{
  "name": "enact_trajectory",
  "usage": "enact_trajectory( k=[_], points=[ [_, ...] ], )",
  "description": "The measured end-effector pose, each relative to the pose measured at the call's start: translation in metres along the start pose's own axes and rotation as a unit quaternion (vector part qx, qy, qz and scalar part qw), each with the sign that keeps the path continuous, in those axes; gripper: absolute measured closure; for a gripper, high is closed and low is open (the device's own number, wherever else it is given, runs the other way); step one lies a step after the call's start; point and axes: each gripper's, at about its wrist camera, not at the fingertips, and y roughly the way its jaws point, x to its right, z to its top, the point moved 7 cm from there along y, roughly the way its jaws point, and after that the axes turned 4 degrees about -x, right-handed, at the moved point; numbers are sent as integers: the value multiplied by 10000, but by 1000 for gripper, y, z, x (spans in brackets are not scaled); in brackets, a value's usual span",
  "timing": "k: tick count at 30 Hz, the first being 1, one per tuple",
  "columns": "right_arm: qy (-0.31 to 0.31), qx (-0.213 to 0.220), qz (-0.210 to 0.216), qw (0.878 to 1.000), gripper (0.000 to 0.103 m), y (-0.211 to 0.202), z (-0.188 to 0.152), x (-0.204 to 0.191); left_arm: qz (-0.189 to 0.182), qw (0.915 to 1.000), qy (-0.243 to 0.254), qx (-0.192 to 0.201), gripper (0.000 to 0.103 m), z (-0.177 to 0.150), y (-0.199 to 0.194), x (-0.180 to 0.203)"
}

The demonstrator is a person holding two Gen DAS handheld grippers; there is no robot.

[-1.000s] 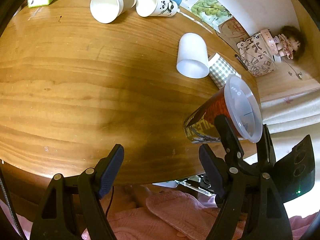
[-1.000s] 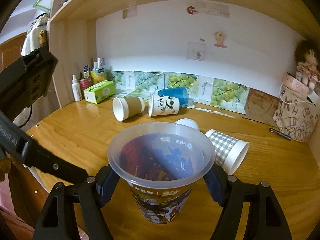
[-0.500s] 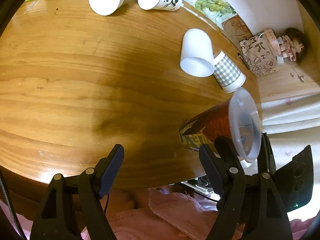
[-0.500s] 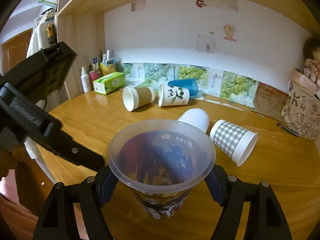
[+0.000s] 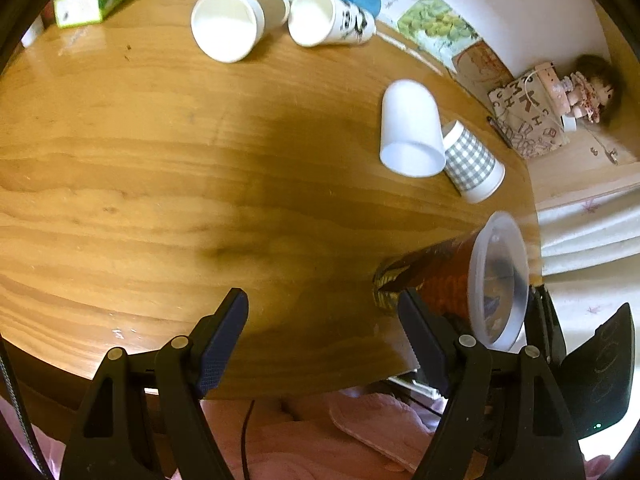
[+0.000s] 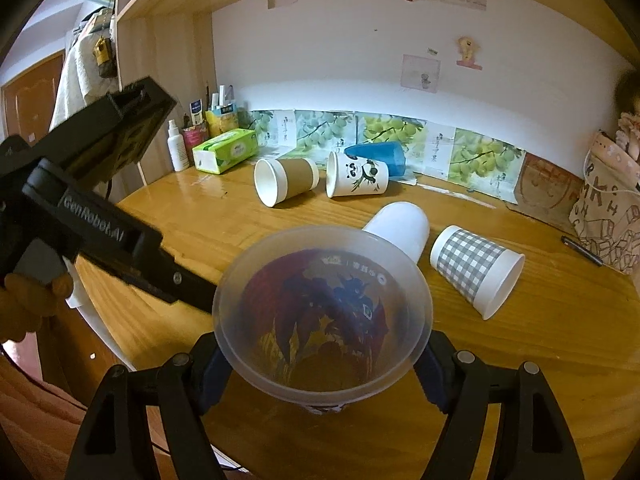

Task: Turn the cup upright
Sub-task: 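Carry the upright brown cup in the right gripper while the left tool withdraws, then lower the brown cup upright onto the desk and open the right gripper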

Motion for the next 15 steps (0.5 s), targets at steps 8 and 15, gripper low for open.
enact_trajectory(
  k=[8, 15],
  points=[
    [71, -173, 175, 9997, 22, -3, -6, -4, 170, 9986, 122, 494, 23, -13, -19, 9],
    [-11, -537, 73, 9985, 20, -10, -31, -11, 166, 9980, 30, 610, 23, -49, -26, 17]
  ],
)
